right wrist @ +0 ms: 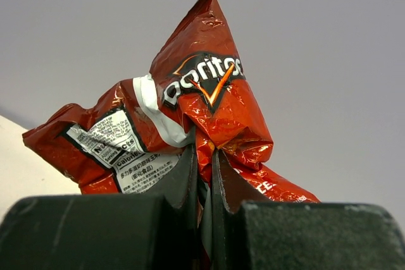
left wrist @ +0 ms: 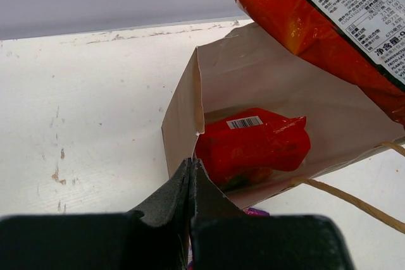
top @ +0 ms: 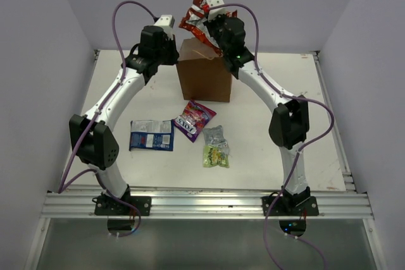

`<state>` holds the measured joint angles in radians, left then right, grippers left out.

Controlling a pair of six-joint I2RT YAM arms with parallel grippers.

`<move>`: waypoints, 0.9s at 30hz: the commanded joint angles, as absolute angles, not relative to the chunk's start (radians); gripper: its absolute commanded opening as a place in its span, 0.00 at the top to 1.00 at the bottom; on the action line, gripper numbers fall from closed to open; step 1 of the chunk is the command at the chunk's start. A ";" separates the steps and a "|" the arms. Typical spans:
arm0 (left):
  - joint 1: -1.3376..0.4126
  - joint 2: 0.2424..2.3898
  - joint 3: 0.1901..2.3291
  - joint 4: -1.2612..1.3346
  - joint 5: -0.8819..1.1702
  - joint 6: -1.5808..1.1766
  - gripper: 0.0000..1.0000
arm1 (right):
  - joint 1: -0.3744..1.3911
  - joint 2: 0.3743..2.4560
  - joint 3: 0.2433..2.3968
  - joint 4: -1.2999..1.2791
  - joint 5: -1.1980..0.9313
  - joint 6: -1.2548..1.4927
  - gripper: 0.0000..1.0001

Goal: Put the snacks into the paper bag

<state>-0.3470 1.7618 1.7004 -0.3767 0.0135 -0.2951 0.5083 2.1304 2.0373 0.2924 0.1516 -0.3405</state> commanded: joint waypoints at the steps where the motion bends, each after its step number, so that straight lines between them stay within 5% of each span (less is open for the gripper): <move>1: -0.336 1.741 1.740 -0.365 0.005 -0.278 1.00 | 0.494 2.148 2.103 0.348 0.129 -0.325 1.00; 10: -0.334 1.733 1.743 -0.365 -0.021 -0.276 1.00 | 0.486 2.131 2.053 0.319 0.133 -0.345 1.00; 20: -0.334 1.740 1.758 -0.356 -0.005 -0.291 1.00 | 0.494 1.844 1.669 0.298 0.140 -0.400 1.00; 27: -0.334 1.753 1.787 -0.362 0.029 -0.304 1.00 | 0.494 1.781 1.669 0.197 0.112 -0.434 1.00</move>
<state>-0.3470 1.7618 1.7191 -0.3859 0.0154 -0.2962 0.4973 1.8450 1.6405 0.2340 0.1337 -0.3950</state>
